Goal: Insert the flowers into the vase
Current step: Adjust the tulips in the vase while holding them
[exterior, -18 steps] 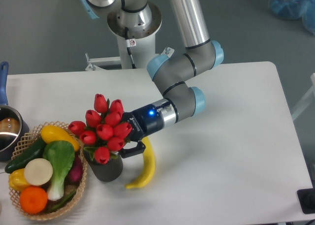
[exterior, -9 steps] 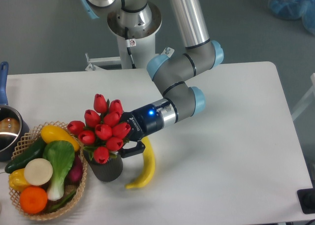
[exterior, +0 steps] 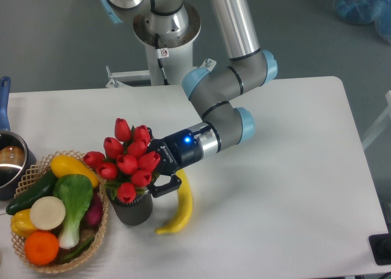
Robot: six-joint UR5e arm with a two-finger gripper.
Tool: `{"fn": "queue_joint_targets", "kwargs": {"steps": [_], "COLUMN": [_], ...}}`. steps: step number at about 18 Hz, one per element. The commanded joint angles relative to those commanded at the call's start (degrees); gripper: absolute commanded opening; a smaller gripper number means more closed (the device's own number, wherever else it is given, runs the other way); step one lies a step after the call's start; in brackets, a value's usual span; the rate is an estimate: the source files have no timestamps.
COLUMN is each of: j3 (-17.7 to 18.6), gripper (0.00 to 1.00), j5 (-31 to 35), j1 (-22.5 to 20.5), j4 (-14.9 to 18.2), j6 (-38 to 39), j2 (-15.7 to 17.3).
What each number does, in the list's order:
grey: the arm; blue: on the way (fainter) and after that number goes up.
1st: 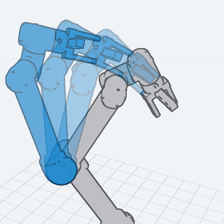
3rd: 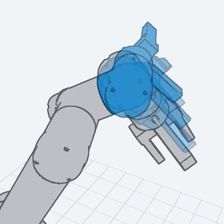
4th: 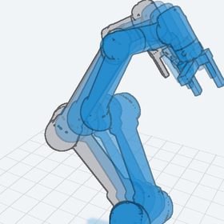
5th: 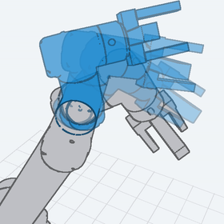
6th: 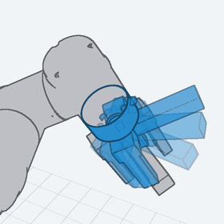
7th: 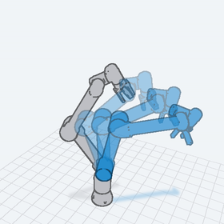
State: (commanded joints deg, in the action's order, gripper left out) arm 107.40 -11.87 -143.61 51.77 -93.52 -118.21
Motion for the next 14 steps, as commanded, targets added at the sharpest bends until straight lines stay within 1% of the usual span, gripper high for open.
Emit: {"fn": "queue_joint_targets", "kwargs": {"steps": [2, 4, 9, 12, 14], "j3": [-0.1, -0.1, 0.1, 0.0, 0.0], "gripper": [0.99, 0.99, 1.0, 1.0, 1.0], "j5": [1.3, 2.6, 3.4, 6.6, 7.1], "j1": [0.0, 0.1, 0.4, 0.4, 0.3], "j4": [-0.2, -0.1, 0.0, 0.1, 0.1], "j6": [0.0, 0.1, 0.1, 0.3, 0.4], "j2": [0.1, 0.2, 0.3, 0.7, 0.9]}}
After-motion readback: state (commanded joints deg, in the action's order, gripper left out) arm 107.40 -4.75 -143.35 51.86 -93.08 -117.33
